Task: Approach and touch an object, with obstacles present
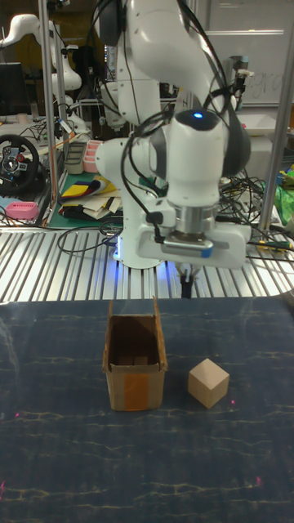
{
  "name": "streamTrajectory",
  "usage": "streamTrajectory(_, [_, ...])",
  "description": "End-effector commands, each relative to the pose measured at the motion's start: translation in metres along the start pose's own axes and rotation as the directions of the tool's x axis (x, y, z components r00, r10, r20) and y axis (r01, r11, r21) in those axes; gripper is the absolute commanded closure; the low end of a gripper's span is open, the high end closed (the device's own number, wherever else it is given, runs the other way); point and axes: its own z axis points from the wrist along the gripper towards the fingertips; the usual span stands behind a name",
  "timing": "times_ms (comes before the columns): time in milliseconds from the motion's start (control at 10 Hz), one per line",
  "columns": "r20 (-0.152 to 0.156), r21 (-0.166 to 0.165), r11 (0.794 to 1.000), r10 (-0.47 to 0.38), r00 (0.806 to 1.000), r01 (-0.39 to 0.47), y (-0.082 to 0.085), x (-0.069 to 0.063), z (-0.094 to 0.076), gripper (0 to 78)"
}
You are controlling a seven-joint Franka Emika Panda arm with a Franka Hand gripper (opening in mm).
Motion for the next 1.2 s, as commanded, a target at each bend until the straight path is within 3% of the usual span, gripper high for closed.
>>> streamTrajectory(100, [-0.028, 0.009, 0.997, -0.076, 0.997, 0.076, -0.042, -0.010, -0.038, 77.6])
streamTrajectory(500, [-0.045, 0.007, 0.992, -0.123, 0.991, 0.123, -0.057, -0.010, -0.055, 77.6])
streamTrajectory(1200, [-0.056, 0.007, 0.991, -0.135, 0.989, 0.136, -0.058, -0.012, -0.057, 77.6])
